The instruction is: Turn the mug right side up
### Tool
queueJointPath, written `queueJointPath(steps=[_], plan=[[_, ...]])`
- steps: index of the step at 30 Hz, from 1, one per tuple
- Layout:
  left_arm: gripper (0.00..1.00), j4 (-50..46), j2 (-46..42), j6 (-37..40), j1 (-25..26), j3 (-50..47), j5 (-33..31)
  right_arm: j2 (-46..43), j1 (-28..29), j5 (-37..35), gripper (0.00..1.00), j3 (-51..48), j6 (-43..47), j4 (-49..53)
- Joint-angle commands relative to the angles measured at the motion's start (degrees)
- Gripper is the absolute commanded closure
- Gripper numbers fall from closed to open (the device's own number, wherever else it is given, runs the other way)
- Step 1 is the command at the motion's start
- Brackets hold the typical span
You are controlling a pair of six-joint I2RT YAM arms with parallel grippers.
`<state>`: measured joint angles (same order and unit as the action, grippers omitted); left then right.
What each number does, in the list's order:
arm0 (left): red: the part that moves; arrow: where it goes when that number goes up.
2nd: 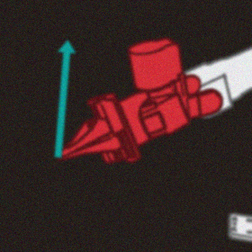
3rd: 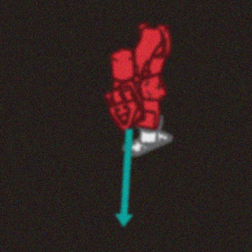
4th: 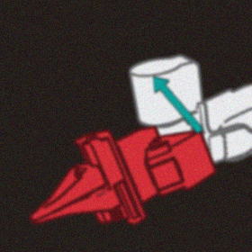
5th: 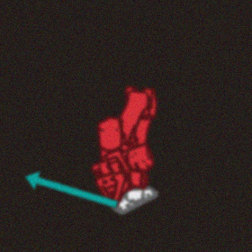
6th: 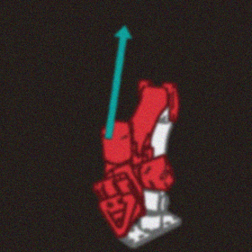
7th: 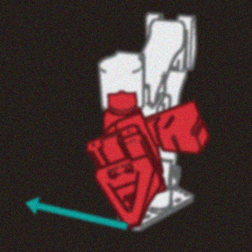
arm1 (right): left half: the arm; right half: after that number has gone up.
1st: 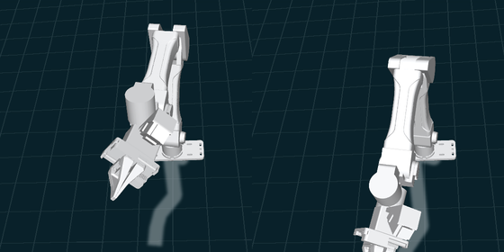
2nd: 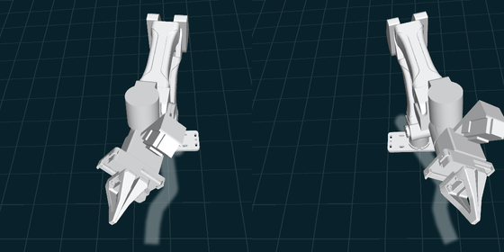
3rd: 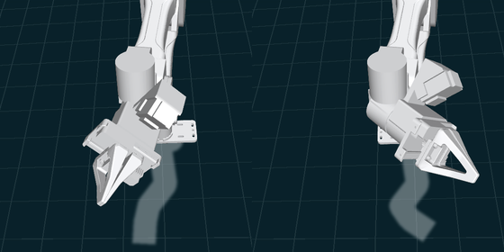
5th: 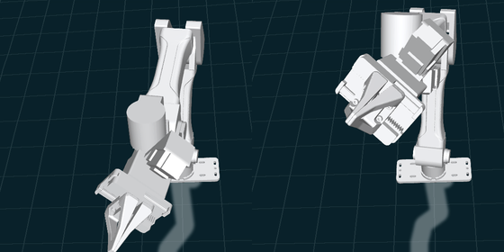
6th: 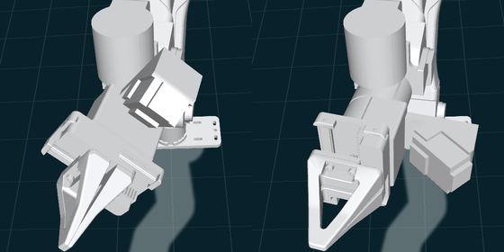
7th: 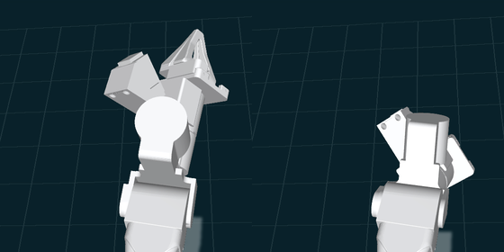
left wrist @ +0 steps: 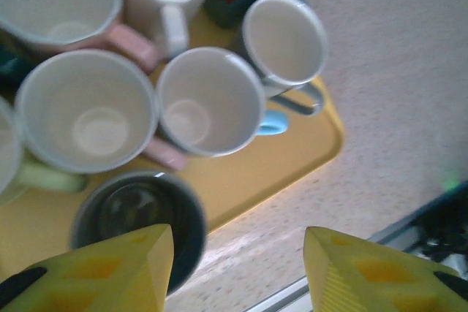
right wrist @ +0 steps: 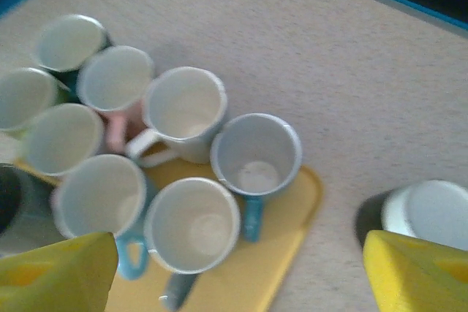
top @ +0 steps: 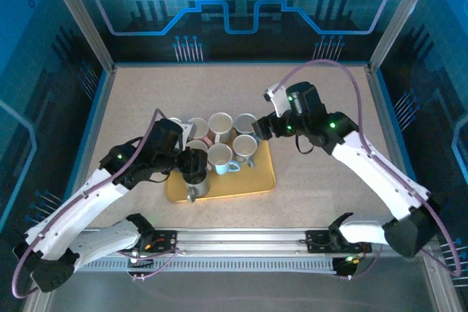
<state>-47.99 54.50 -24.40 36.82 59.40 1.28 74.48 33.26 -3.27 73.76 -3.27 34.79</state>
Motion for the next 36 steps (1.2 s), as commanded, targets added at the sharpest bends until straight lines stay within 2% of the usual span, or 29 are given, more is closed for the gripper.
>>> queueJointPath(steps=[1,4,11,14,18,22,26,36], plan=[[0.48,9.6,-2.2,3.6,-0.5,-2.4,10.0,5.7,-3.3,-8.5,0.1,4.7,7.5,5.4],[0.48,11.9,-5.8,5.9,-0.6,-5.0,8.9,10.0,-6.9,-9.4,0.0,7.4,7.9,6.2],[0.46,16.7,-12.7,7.9,-0.5,-12.2,10.0,20.6,-12.9,-9.9,0.0,13.5,9.2,10.6],[0.47,16.3,-12.3,8.2,-0.6,-12.1,9.6,23.2,-15.8,-4.8,0.0,14.1,7.2,10.4],[0.47,16.0,-11.6,8.6,-0.5,-12.4,8.4,27.7,-16.6,-3.3,0.0,16.4,8.1,10.5],[0.47,16.0,-11.3,8.7,-0.5,-12.3,9.0,33.0,-20.1,6.4,0.01,19.4,4.0,11.0],[0.47,15.8,-11.3,8.7,-0.5,-12.4,9.0,36.8,-20.1,6.4,0.0,21.7,3.7,12.3],[0.47,16.1,-11.0,8.8,-0.5,-12.6,9.5,35.9,-23.3,17.2,0.0,16.6,-1.1,9.6]])
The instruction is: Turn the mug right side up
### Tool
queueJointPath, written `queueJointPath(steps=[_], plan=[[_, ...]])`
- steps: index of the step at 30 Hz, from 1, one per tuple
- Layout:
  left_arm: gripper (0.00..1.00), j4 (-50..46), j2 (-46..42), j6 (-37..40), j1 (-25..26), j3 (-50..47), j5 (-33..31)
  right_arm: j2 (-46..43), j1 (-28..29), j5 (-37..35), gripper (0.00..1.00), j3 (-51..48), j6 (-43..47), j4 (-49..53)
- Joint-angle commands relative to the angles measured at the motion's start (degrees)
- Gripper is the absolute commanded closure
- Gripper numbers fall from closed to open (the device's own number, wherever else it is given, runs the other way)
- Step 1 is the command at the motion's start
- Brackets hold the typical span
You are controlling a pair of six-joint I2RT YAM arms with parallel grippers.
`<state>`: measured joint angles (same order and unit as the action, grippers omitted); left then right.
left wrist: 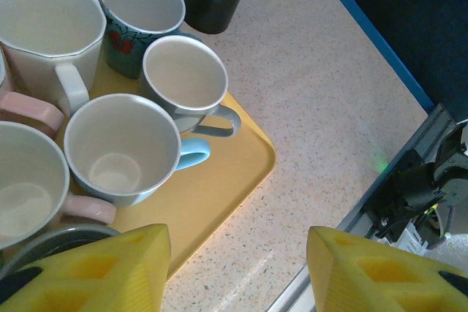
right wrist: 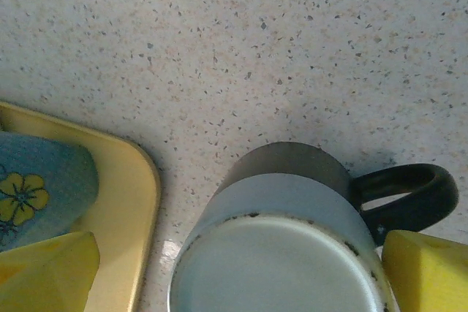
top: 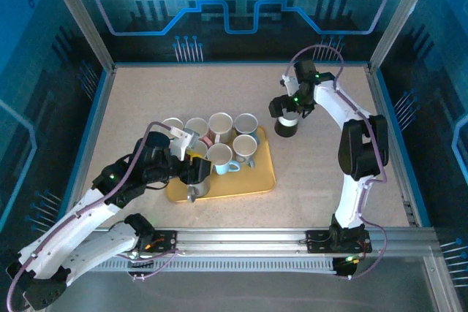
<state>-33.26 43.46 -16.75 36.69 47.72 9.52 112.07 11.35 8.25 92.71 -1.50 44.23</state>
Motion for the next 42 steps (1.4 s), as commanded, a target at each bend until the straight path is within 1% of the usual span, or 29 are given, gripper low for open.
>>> queueJointPath(steps=[1,10,16,19,20,22,24,26,28,29,31,33,34,35,37,39,41,42], plan=[[0.47,1.4,0.0,1.1,-0.4,-0.9,1.4,-2.4,-1.5,6.0,0.0,-3.7,-3.3,-0.4],[0.48,1.7,0.3,1.0,-0.4,-0.9,2.2,-11.4,-2.6,12.8,0.0,-17.1,-9.7,-8.4],[0.48,1.9,0.3,1.0,-0.4,-0.9,2.4,-21.4,-2.6,12.6,0.0,-28.7,-17.6,-16.0],[0.48,2.1,0.5,0.9,-0.4,-1.0,2.7,-25.5,-2.4,15.8,0.0,-34.1,-21.8,-19.4],[0.48,2.1,0.5,0.9,-0.4,-0.9,2.9,-26.8,-2.0,16.4,0.0,-35.5,-22.5,-19.5],[0.48,2.2,0.5,0.9,-0.4,-0.9,2.9,-29.3,-1.4,15.0,0.0,-36.4,-21.9,-18.4],[0.48,2.3,0.5,0.9,-0.4,-1.0,2.9,-30.7,-0.6,9.7,0.0,-34.2,-17.8,-14.0],[0.48,2.5,0.6,1.0,-0.4,-1.0,3.1,-30.0,1.1,0.5,0.0,-29.0,-11.9,-8.6],[0.48,2.5,0.5,1.0,-0.4,-0.9,3.1,-27.5,3.0,-7.1,0.0,-23.9,-6.8,-5.5],[0.48,2.6,0.5,0.9,-0.4,-0.9,3.0,-25.2,3.8,-9.5,0.0,-20.9,-5.7,-3.7],[0.48,2.4,0.6,0.9,-0.4,-0.9,2.6,-20.7,4.6,-12.0,0.0,-15.0,-6.3,-0.1],[0.48,2.1,0.5,0.8,-0.4,-1.0,1.8,-17.0,6.3,-17.9,0.0,-11.0,-11.3,1.2],[0.48,2.1,0.5,0.8,-0.4,-1.1,1.8,-15.1,6.8,-18.3,0.0,-8.9,-14.4,2.4],[0.48,2.1,0.5,0.8,-0.4,-1.2,1.7,-13.2,7.5,-19.9,0.0,-6.8,-18.7,3.6],[0.48,2.1,0.5,0.8,-0.5,-1.2,1.5,-9.9,9.3,-26.1,0.0,-2.8,-27.9,6.8],[0.48,2.1,0.6,0.8,-0.4,-1.1,1.3,-5.1,11.0,-33.3,0.0,3.2,-38.6,14.2],[0.48,2.1,0.7,0.8,-0.4,-1.2,1.2,1.6,11.0,-32.3,0.0,12.6,-48.1,24.9],[0.48,2.1,0.7,0.8,-0.4,-1.2,1.2,4.1,11.2,-31.7,0.0,16.1,-51.6,28.6]])
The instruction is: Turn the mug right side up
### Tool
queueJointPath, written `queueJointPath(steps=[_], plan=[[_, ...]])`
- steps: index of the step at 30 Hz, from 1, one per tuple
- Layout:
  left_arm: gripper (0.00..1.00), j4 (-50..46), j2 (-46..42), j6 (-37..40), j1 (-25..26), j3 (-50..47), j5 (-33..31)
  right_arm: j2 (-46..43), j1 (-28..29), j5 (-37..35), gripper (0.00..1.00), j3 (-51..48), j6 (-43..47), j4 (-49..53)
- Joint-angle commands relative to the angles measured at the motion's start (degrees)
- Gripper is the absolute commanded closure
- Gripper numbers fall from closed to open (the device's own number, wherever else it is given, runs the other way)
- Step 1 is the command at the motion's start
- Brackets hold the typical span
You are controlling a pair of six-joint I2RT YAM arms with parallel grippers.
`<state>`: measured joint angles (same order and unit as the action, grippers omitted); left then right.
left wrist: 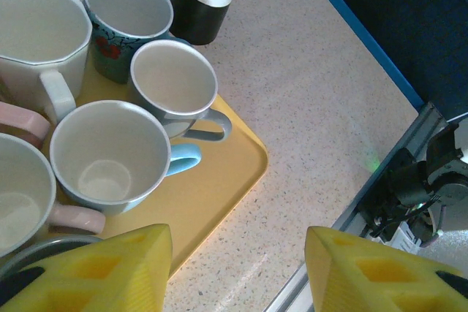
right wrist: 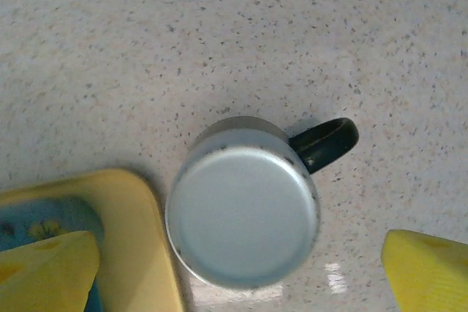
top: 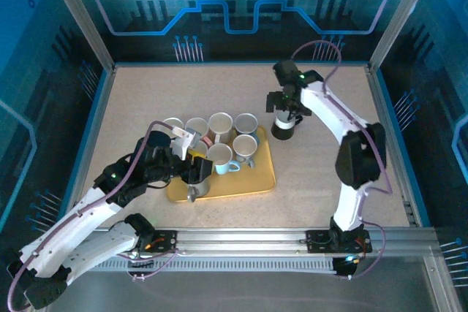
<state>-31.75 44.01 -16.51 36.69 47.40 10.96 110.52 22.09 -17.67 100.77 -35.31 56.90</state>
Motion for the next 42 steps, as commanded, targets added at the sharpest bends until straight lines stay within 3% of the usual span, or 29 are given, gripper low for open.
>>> queueJointPath(steps=[1,7,14,32,42], plan=[[0.48,0.6,0.2,0.5,-0.4,-0.8,-0.3,8.0,0.6,-5.6,0.0,11.9,-21.8,20.0],[0.49,0.8,0.8,0.5,-0.5,-0.9,-0.4,11.1,-0.2,-1.3,0.0,16.8,-40.9,24.3],[0.5,1.0,1.4,0.4,-0.5,-0.9,-0.1,11.7,-1.1,3.5,0.0,16.1,-52.6,19.4],[0.52,1.1,2.4,0.5,-0.5,-1.1,0.3,13.7,-2.7,8.2,0.0,8.3,-66.6,10.8],[0.54,0.7,2.7,0.8,-0.5,-1.1,-0.5,12.1,-4.2,8.0,0.16,-0.3,-69.3,2.0]])
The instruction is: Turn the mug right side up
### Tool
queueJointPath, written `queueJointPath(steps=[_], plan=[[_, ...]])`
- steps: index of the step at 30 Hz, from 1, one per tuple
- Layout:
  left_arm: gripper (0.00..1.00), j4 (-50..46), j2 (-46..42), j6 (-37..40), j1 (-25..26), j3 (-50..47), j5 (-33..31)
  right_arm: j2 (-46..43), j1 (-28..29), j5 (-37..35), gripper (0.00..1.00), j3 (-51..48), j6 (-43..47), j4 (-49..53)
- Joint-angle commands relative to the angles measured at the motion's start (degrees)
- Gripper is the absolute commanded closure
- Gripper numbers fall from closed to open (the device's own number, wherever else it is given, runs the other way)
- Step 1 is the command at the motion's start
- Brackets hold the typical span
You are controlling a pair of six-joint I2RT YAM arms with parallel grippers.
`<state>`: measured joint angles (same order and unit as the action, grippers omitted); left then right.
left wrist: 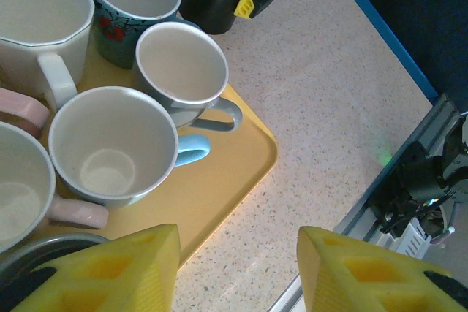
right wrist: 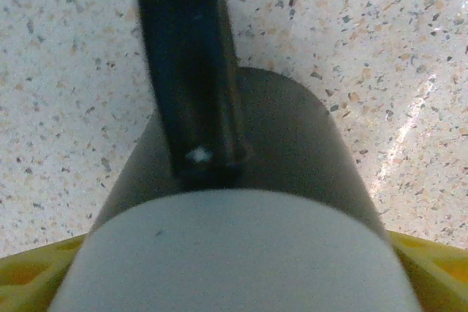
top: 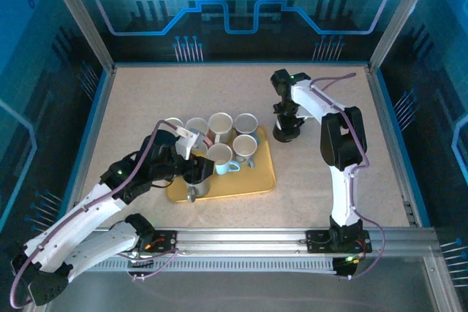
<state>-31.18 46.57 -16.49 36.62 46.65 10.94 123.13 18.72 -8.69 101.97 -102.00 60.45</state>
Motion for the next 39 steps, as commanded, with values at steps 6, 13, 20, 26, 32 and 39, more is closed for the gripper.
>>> queueJointPath(steps=[6,13,20,26,32,39], plan=[[0.56,0.0,0.4,1.0,-0.5,-0.3,-1.3,-2.1,-0.3,-4.5,0.42,-3.2,2.4,-4.5],[0.57,-0.6,0.2,0.7,-0.4,0.3,-2.1,-10.7,1.5,-11.5,0.69,-5.1,26.0,-12.0],[0.57,-2.1,-3.1,-2.9,-0.4,3.3,-2.1,-39.1,3.4,-1.2,0.89,-30.3,74.3,-52.1],[0.56,-6.3,-3.5,-9.0,-0.5,10.3,-0.9,-53.5,10.2,13.7,0.95,-40.5,117.4,-58.9],[0.52,-2.6,-4.8,-22.9,-0.4,12.6,5.9,-65.3,18.4,12.3,0.94,-52.8,142.2,-66.8],[0.46,19.6,-7.4,-48.6,-0.5,1.1,15.8,-72.8,25.1,9.3,0.92,-64.0,154.1,-79.2]])
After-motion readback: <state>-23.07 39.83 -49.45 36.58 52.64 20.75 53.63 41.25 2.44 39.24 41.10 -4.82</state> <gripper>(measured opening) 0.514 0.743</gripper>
